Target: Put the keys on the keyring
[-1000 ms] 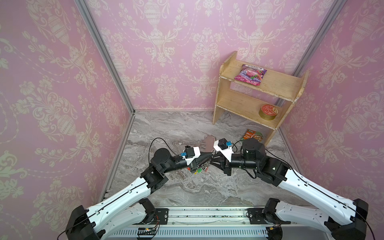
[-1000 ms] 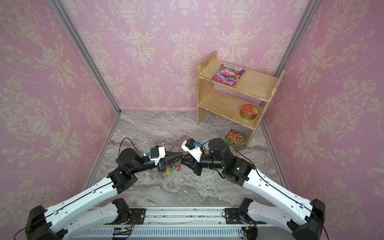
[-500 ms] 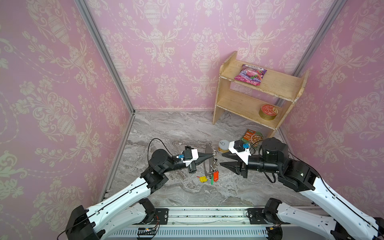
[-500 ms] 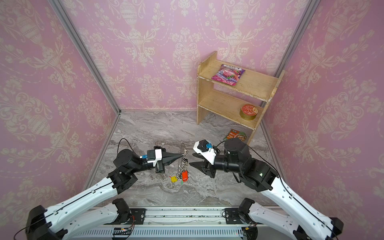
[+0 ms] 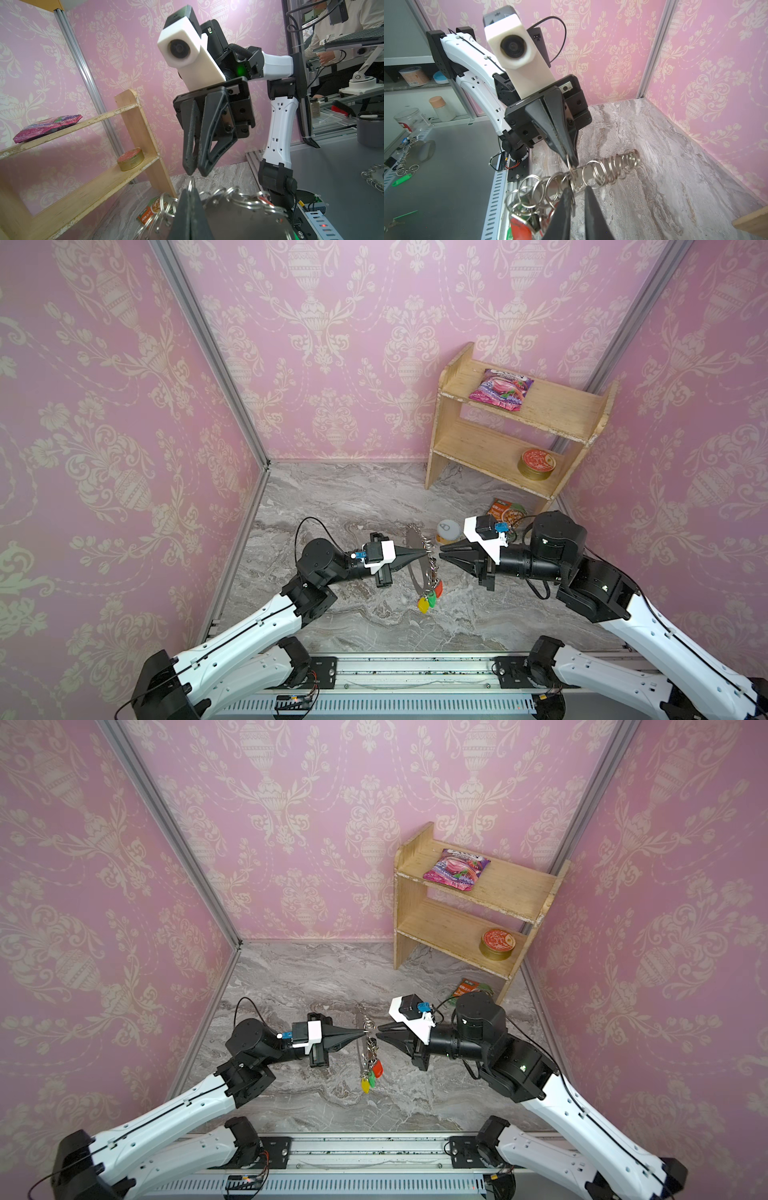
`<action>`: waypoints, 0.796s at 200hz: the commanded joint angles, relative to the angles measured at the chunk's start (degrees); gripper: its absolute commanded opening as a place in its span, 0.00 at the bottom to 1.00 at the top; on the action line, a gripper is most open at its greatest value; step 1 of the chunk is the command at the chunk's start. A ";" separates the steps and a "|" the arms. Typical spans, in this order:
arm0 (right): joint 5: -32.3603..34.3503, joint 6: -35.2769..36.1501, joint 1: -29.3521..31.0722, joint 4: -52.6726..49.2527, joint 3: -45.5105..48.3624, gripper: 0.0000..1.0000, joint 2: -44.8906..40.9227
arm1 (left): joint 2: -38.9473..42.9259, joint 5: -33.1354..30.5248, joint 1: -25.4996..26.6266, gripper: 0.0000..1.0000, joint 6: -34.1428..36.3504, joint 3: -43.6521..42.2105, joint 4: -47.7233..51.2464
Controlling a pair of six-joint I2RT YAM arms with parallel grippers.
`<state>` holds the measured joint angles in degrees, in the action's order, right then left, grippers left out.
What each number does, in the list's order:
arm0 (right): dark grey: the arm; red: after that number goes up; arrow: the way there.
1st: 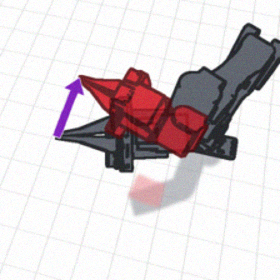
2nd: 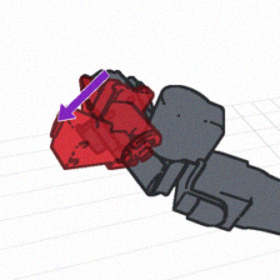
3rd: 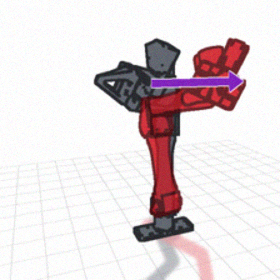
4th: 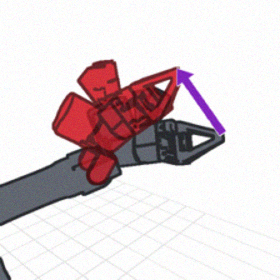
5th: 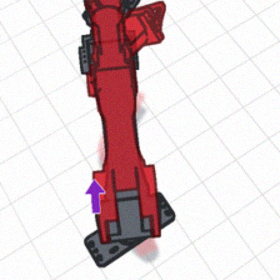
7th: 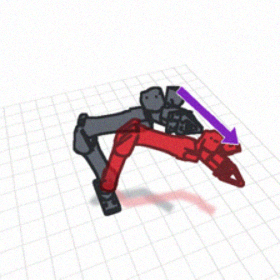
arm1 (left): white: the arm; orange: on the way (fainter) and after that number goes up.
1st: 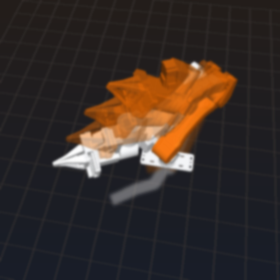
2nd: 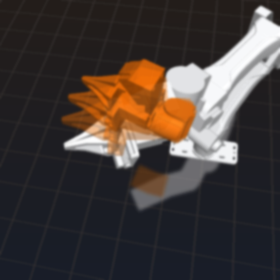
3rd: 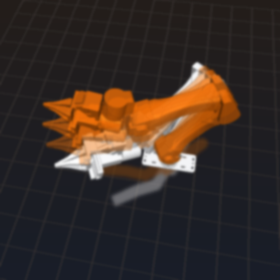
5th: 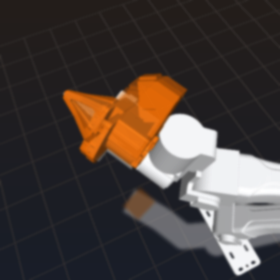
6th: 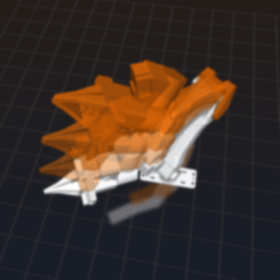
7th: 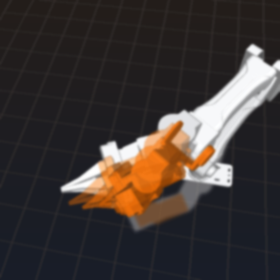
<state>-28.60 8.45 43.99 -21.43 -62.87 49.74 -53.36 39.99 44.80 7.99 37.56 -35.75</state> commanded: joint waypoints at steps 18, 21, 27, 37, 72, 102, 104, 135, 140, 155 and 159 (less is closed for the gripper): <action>-3.50 -1.85 -0.47 4.19 1.72 0.12 0.47 | 0.39 1.49 -0.15 0.00 -0.43 1.57 -2.32; -3.67 -2.00 -0.45 4.28 1.72 0.12 0.61 | 0.41 1.48 -0.19 0.00 -0.49 1.60 -2.29; -3.87 -2.17 -0.42 4.51 1.86 0.12 0.84 | 0.45 1.50 -0.15 0.00 -0.44 1.56 -2.17; -4.34 -2.42 -0.49 4.53 1.96 0.13 1.30 | 0.49 1.50 -0.19 0.00 -0.34 1.50 -2.14; -4.57 -2.85 -0.57 4.54 2.39 0.15 1.41 | 0.80 1.21 -0.18 0.00 0.17 1.33 -1.42; -5.21 -3.12 -0.90 4.81 3.00 0.13 2.54 | 0.72 1.50 -0.15 0.00 0.00 1.46 -1.69; -5.34 -3.09 -0.92 4.86 3.08 0.13 2.62 | 0.72 1.50 -0.13 0.00 -0.04 1.44 -1.65; -6.41 -3.70 -1.38 6.51 3.67 0.11 2.96 | 0.72 1.76 -0.22 0.00 -0.39 1.55 -1.77; -6.54 -3.85 -1.45 6.64 3.69 0.11 3.15 | 0.70 1.83 -0.14 0.00 -0.34 1.55 -1.78; -6.98 -4.05 -1.55 7.05 3.88 0.10 3.26 | 0.64 1.94 -0.15 0.00 -0.34 1.51 -1.69; -7.05 -4.08 -1.62 7.18 3.92 0.10 3.16 | 0.65 2.00 -0.14 0.00 -0.34 1.55 -1.68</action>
<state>-34.13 5.78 42.85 -16.53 -59.99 52.77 -53.36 40.21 44.75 7.99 37.56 -35.24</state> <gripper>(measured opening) 0.108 0.044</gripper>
